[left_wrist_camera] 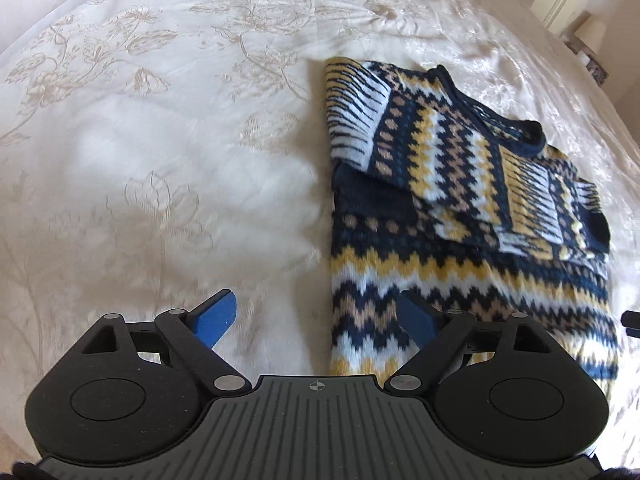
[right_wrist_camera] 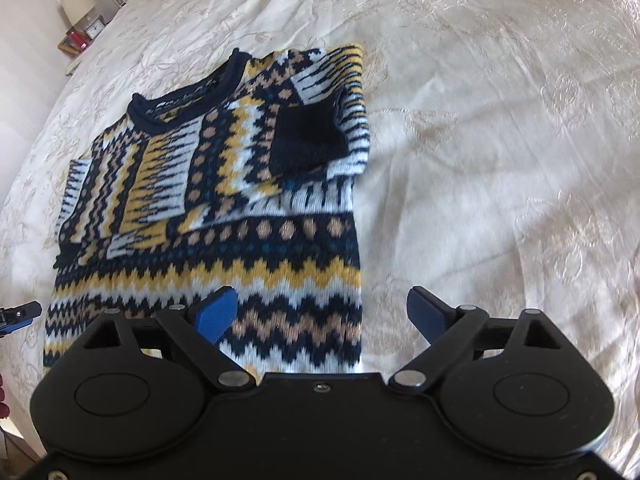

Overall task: Fold small clothes
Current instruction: 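Open both grippers and lift them off the folded sweater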

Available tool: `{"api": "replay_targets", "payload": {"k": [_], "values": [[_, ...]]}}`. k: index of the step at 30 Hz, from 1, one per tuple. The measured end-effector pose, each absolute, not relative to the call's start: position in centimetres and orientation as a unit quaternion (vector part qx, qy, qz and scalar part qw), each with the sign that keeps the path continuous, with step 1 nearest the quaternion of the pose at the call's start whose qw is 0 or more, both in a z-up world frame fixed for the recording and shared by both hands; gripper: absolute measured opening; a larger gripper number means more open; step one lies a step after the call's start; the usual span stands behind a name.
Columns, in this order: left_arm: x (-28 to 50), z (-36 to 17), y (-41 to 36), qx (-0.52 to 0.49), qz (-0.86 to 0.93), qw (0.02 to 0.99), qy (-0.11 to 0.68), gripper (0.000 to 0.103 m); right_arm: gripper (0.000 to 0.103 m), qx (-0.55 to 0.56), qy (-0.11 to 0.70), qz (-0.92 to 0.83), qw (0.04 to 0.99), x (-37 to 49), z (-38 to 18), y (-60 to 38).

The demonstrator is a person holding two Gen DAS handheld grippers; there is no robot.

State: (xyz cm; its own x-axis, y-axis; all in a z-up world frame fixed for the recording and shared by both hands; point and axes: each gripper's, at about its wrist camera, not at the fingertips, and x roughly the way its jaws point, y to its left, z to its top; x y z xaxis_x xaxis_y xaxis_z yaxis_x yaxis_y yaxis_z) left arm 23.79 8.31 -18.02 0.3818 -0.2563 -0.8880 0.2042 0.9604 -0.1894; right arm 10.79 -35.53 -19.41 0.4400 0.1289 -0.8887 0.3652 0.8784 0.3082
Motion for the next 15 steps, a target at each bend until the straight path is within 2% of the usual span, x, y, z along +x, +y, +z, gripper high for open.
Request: {"api": "replay_targets", "payload": {"k": [15], "values": [[13.3, -19.8, 7.7, 0.020, -0.221, 0.792, 0.568, 0.087, 0.093, 0.214, 0.586, 0.052, 0.780, 2.3, -21.0, -31.0]]}}
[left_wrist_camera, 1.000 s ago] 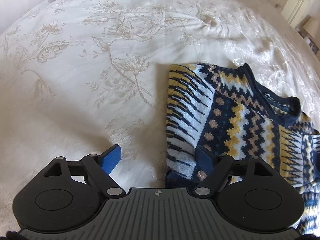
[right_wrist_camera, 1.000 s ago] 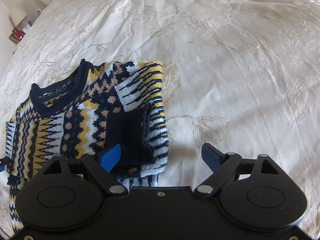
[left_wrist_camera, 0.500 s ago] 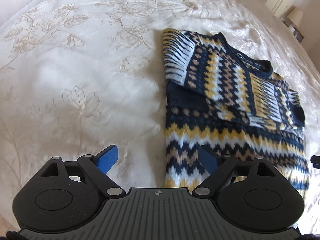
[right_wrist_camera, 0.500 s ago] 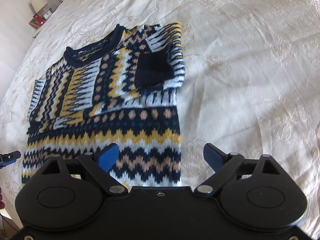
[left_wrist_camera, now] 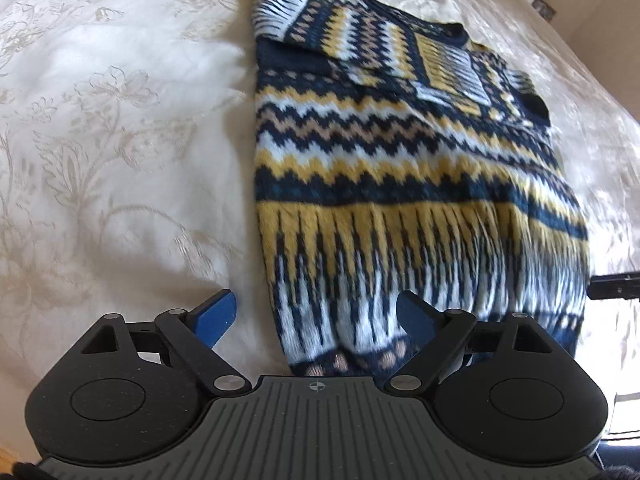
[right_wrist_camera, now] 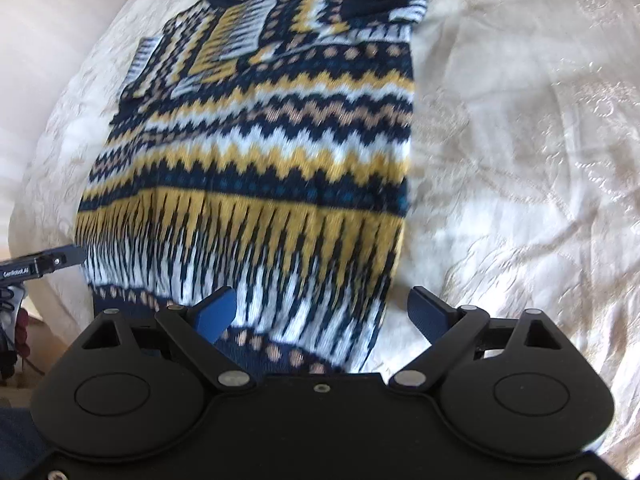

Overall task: Fold small clothes
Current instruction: 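Open both grippers and lift them off the folded sweater, then close both grippers on the navy ribbed hem of the sweater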

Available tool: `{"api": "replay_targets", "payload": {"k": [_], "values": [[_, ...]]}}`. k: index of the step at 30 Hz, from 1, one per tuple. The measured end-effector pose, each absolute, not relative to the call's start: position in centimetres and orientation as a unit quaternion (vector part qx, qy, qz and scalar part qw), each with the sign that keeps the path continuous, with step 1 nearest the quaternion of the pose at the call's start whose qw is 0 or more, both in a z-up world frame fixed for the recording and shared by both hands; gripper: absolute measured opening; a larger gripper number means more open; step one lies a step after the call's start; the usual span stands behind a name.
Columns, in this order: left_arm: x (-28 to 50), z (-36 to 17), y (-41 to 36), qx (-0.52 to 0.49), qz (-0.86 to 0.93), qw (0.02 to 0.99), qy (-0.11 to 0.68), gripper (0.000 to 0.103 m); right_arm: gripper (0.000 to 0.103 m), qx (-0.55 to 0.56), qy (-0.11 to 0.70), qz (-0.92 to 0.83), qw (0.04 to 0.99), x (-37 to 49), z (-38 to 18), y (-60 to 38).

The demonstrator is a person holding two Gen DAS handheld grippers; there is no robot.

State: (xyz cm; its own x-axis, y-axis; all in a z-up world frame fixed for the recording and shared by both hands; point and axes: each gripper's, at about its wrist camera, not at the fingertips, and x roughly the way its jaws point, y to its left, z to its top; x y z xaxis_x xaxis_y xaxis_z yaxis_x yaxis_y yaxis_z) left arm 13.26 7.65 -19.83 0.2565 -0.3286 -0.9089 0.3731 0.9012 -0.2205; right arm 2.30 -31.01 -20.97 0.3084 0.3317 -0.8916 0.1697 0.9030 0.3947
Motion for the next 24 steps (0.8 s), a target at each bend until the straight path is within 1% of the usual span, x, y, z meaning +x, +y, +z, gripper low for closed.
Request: {"api": "replay_targets", "payload": {"k": [4, 11, 13, 15, 19, 24], "values": [[11.0, -21.2, 7.1, 0.041, -0.241, 0.776, 0.582, 0.087, 0.093, 0.194, 0.605, 0.090, 0.767, 0.9, -22.0, -29.2], [10.1, -23.5, 6.5, 0.036, -0.228, 0.770, 0.595, 0.088, 0.095, 0.211, 0.608, 0.097, 0.759, -0.1, -23.7, -27.8], [10.3, -23.8, 6.3, 0.035, -0.226, 0.769, 0.597, 0.093, 0.099, 0.217, 0.608, 0.101, 0.757, -0.1, -24.2, -27.4], [10.4, -24.1, 6.1, 0.033, -0.224, 0.768, 0.599, 0.095, 0.102, 0.221, 0.611, 0.107, 0.753, 0.0, -24.8, -27.1], [10.5, -24.3, 5.9, 0.026, -0.219, 0.768, 0.601, 0.102, 0.103, 0.230, 0.610, 0.113, 0.750, 0.1, -25.7, -27.0], [10.3, -24.4, 5.9, 0.019, -0.192, 0.777, 0.599, 0.102, 0.103, 0.267, 0.595, 0.122, 0.748, -0.5, -26.0, -28.2]]}}
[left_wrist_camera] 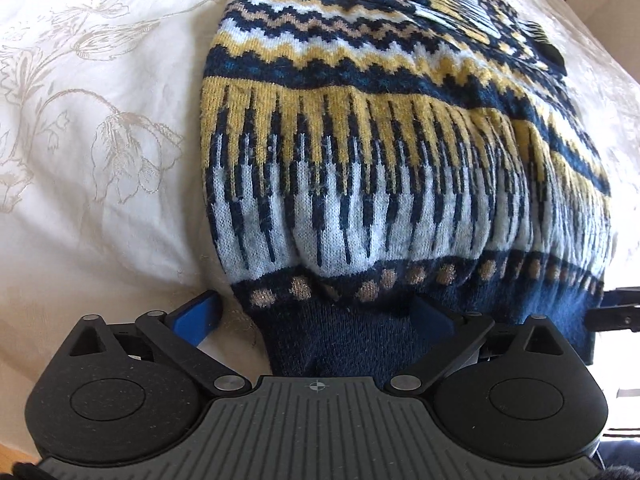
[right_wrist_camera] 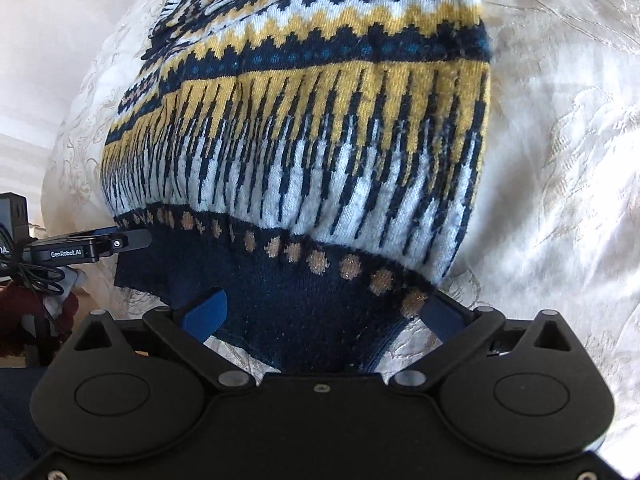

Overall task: Fold small clothes
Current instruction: 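Close both grippers on the navy ribbed hem of the sweater, then lift the hem with both grippers, fold it over toward the collar, open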

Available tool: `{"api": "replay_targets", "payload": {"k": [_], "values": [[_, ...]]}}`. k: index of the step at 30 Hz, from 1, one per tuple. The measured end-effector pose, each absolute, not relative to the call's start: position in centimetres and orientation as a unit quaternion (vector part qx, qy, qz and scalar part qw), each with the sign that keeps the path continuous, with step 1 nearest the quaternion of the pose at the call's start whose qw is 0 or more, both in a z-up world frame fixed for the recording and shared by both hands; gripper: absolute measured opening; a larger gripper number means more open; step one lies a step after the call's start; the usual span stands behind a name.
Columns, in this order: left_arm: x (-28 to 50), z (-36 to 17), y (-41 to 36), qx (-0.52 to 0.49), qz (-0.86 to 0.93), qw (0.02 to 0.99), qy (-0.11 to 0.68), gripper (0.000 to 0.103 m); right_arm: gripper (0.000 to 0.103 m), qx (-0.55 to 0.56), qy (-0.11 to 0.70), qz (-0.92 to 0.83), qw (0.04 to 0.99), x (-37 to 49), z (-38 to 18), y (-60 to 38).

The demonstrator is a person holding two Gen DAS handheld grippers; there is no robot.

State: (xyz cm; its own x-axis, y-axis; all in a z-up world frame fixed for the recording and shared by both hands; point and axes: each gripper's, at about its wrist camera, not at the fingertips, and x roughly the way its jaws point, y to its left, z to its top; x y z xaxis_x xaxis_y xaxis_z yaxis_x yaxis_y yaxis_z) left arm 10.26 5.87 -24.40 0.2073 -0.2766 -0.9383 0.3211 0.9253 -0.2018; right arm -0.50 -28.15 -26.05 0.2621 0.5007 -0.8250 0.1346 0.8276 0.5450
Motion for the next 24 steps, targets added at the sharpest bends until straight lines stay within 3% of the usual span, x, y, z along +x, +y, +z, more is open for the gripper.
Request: {"api": "replay_targets", "payload": {"k": [2, 5, 7, 8, 9, 10, 12, 24], "values": [[10.4, -24.4, 5.4, 0.028, -0.189, 0.772, 0.606, 0.101, 0.103, 0.282, 0.600, 0.121, 0.739, -0.7, -26.3, -28.6], [10.3, -24.0, 5.2, 0.023, -0.176, 0.779, 0.601, 0.082, 0.090, 0.289, 0.604, 0.107, 0.735, -0.7, -26.2, -28.8], [10.1, -23.5, 6.0, 0.012, -0.174, 0.782, 0.599, 0.055, 0.058, 0.298, 0.603, 0.096, 0.734, -1.0, -26.3, -29.4], [9.9, -23.3, 6.3, 0.004, -0.178, 0.780, 0.600, 0.046, 0.046, 0.305, 0.606, 0.089, 0.729, -1.1, -26.5, -29.7], [9.9, -23.2, 6.6, -0.004, -0.184, 0.776, 0.604, 0.029, 0.014, 0.318, 0.608, 0.086, 0.722, -1.2, -26.7, -30.0], [9.8, -23.1, 6.8, -0.009, -0.189, 0.771, 0.608, 0.014, 0.012, 0.333, 0.607, 0.087, 0.716, -1.3, -26.9, -30.3], [9.6, -22.4, 7.1, -0.018, -0.195, 0.771, 0.606, 0.009, 0.012, 0.332, 0.604, 0.094, 0.719, -1.3, -26.4, -30.2], [12.1, -13.5, 8.3, -0.116, -0.221, 0.810, 0.530, 0.006, 0.012, 0.369, 0.494, 0.131, 0.776, -0.4, -17.6, -32.5]]}}
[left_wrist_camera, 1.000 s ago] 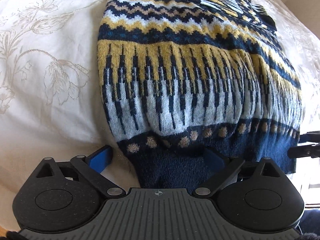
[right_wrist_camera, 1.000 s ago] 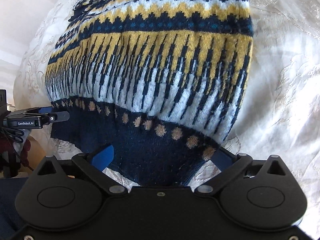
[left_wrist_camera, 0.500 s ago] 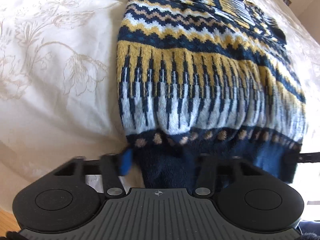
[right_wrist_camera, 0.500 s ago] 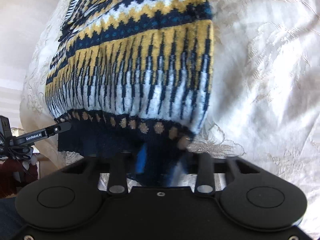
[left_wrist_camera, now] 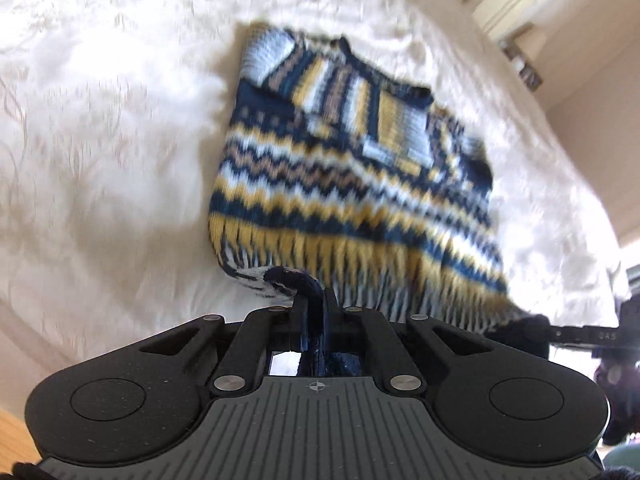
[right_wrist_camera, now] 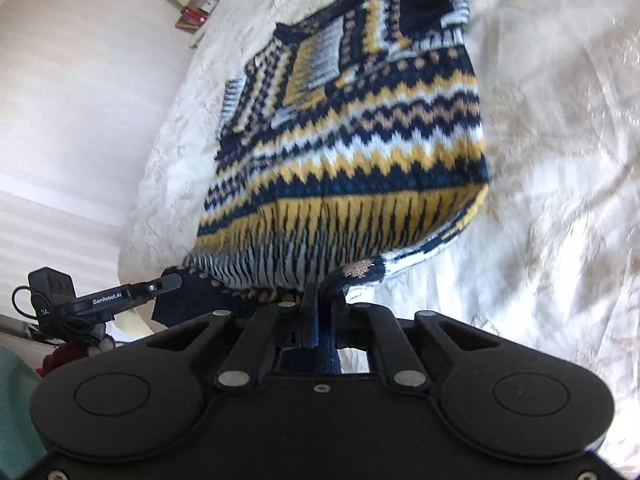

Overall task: Fold small clothes
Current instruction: 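Lift the hem with both grippers, fold it over toward the collar, open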

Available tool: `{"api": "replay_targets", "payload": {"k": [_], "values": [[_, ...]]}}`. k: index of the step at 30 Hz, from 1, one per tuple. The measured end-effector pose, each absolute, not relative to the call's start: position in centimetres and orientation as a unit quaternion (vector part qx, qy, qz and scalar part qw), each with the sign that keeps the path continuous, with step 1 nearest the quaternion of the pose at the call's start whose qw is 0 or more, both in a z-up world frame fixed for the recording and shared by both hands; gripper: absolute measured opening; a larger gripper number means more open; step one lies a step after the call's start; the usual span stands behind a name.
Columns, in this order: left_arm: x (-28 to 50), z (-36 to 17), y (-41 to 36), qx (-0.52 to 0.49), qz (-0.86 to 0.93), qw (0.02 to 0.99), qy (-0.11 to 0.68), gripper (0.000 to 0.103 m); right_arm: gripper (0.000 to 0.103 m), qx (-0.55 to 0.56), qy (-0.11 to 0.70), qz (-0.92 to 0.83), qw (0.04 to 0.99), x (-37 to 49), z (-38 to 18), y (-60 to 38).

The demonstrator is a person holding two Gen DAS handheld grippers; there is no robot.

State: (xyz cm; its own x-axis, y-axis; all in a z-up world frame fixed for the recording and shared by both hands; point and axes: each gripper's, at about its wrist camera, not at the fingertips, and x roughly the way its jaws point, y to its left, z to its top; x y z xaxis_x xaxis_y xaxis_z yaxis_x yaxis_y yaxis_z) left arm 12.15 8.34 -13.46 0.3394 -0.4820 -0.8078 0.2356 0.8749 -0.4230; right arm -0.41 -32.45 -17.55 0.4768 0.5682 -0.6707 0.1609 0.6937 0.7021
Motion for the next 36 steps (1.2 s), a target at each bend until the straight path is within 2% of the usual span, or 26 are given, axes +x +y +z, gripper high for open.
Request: {"api": "replay_targets", "payload": {"k": [9, 18, 36], "values": [[19.0, -8.3, 7.6, -0.176, -0.220, 0.853, 0.439, 0.006, 0.012, 0.402, 0.386, 0.099, 0.824, 5.3, -13.2, -36.0], [26.5, -7.1, 4.2, -0.171, -0.238, 0.876, 0.382, 0.006, 0.012, 0.395, 0.341, 0.072, 0.850, 13.2, -12.0, -38.2], [37.3, -13.9, 0.0, -0.133, -0.206, 0.863, 0.441, 0.006, 0.013, 0.390, 0.393, 0.000, 0.833, 24.8, -18.5, -41.2]]}}
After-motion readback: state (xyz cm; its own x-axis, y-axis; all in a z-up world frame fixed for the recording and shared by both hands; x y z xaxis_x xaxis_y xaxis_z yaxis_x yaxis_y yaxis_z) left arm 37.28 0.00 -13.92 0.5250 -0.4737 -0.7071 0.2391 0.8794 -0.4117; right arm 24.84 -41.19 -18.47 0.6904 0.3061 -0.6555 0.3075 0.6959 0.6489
